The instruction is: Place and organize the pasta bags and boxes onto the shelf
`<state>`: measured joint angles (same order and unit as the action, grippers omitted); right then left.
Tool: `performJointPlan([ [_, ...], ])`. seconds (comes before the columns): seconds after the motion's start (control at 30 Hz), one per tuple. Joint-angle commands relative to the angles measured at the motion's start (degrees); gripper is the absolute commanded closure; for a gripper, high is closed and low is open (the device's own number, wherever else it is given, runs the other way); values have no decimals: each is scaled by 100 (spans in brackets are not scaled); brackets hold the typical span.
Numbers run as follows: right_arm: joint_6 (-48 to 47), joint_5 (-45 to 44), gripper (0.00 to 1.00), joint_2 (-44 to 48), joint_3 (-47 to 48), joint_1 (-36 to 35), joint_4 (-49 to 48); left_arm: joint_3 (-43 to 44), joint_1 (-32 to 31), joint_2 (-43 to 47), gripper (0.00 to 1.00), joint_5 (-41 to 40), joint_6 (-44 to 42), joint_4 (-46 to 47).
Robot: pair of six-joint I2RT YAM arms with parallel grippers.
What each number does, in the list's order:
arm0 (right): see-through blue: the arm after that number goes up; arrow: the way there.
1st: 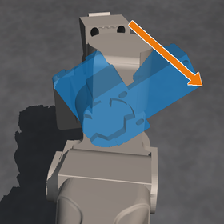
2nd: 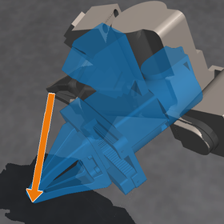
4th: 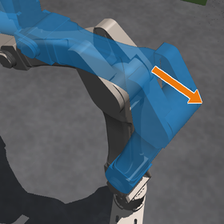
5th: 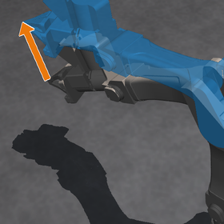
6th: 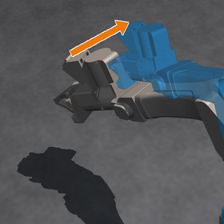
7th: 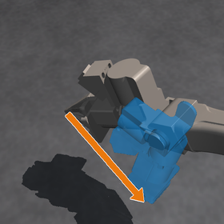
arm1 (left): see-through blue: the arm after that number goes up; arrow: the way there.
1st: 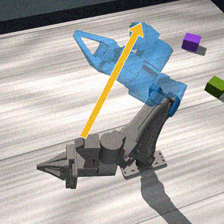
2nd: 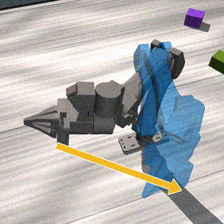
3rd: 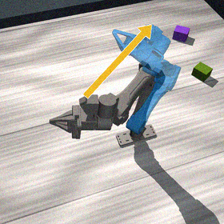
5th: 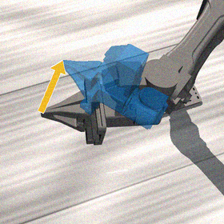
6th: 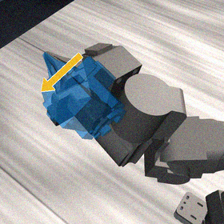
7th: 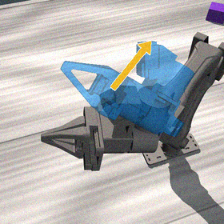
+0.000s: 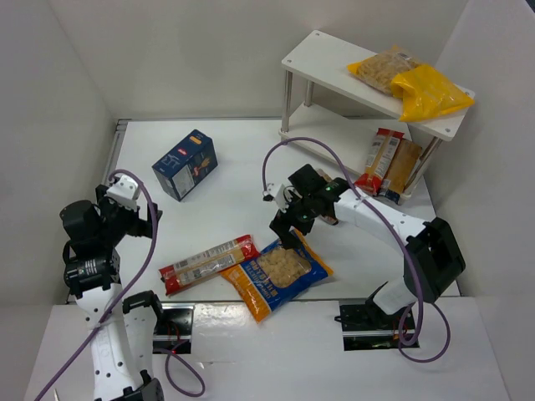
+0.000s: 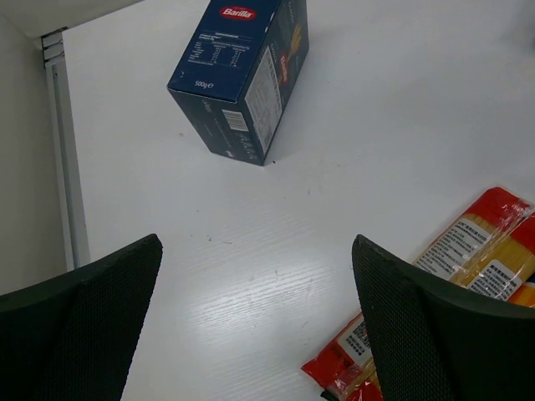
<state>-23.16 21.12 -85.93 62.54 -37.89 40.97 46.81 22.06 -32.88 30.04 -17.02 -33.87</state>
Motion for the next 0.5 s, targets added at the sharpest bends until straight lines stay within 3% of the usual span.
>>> performJointPlan([
  [0.0, 127, -134, 0, 270, -23, -26, -274, 39, -9, 1, 0, 186, -162, 91],
  [0.27, 127, -240, 0, 208, -23, -26, -379, 109, -9, 54, 0, 519, -363, -102],
  [0.37, 189, -468, 0, 261, -75, -26, -449, 249, -359, -427, 0, 845, -706, -313],
  [0.47, 425, -889, 0, 314, -76, -26, -624, 477, -1132, -1033, 0, 837, -908, -533],
])
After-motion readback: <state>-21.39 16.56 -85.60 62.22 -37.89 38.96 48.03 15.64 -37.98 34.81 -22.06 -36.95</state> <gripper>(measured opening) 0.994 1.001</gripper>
